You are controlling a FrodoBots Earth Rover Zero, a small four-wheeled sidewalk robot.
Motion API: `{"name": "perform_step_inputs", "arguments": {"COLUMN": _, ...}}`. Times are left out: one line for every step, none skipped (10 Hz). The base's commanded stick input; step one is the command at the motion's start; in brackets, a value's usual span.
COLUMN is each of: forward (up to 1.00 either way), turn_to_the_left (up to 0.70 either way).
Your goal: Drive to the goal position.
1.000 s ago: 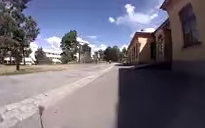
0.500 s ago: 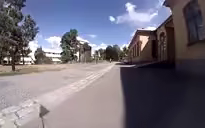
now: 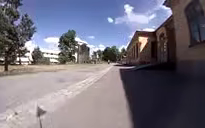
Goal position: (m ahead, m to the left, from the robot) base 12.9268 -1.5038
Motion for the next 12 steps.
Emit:
{"name": "perform_step_inputs", "arguments": {"forward": 0.85, "turn_to_the_left": 0.0}}
{"name": "perform_step_inputs", "arguments": {"forward": 0.85, "turn_to_the_left": 0.0}}
{"name": "perform_step_inputs", "arguments": {"forward": 0.85, "turn_to_the_left": 0.0}}
{"name": "perform_step_inputs", "arguments": {"forward": 0.85, "turn_to_the_left": 0.0}}
{"name": "perform_step_inputs", "arguments": {"forward": 0.85, "turn_to_the_left": 0.0}}
{"name": "perform_step_inputs", "arguments": {"forward": 0.85, "turn_to_the_left": 0.0}}
{"name": "perform_step_inputs", "arguments": {"forward": 0.85, "turn_to_the_left": 0.0}}
{"name": "perform_step_inputs", "arguments": {"forward": 0.85, "turn_to_the_left": 0.0}}
{"name": "perform_step_inputs", "arguments": {"forward": 0.85, "turn_to_the_left": 0.0}}
{"name": "perform_step_inputs", "arguments": {"forward": 0.85, "turn_to_the_left": 0.0}}
{"name": "perform_step_inputs", "arguments": {"forward": 0.85, "turn_to_the_left": 0.0}}
{"name": "perform_step_inputs", "arguments": {"forward": 0.85, "turn_to_the_left": -0.03}}
